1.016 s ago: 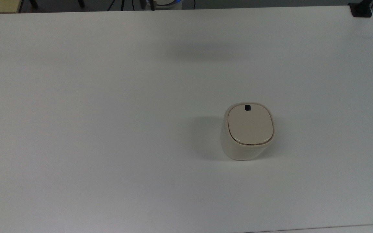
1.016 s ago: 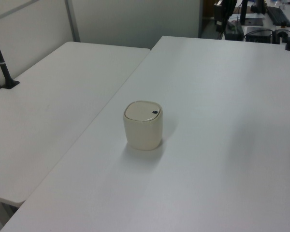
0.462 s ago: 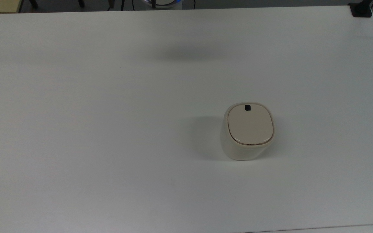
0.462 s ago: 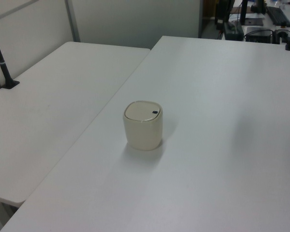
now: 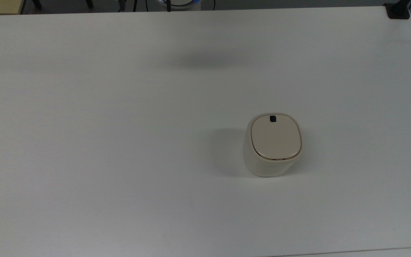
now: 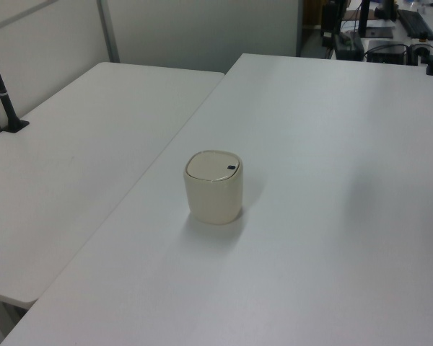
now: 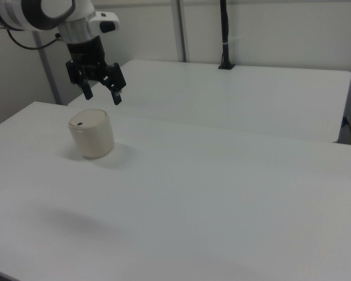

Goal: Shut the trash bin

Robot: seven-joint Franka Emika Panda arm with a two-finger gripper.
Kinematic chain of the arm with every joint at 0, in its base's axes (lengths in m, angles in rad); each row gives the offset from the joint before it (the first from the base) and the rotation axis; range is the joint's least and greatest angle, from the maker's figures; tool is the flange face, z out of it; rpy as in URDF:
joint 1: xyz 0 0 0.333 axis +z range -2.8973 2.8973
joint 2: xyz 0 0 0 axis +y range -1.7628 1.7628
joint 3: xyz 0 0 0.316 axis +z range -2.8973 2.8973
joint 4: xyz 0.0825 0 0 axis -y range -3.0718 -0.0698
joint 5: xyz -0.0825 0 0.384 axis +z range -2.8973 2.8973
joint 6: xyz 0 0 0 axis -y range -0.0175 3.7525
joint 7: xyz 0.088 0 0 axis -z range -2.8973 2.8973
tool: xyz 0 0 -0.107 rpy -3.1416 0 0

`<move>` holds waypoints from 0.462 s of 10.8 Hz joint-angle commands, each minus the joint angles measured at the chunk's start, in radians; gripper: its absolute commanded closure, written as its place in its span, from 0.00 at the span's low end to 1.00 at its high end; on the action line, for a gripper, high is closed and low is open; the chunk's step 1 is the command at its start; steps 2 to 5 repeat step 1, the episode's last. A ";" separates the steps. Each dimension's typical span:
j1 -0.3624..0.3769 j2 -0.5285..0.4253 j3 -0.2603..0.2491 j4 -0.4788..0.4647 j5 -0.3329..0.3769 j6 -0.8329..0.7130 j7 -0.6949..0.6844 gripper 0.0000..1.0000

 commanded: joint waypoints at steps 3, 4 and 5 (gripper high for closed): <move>-0.005 -0.017 0.002 -0.013 0.016 0.022 -0.018 0.00; -0.005 -0.017 0.002 -0.013 0.016 0.022 -0.018 0.00; -0.005 -0.017 0.002 -0.013 0.016 0.022 -0.018 0.00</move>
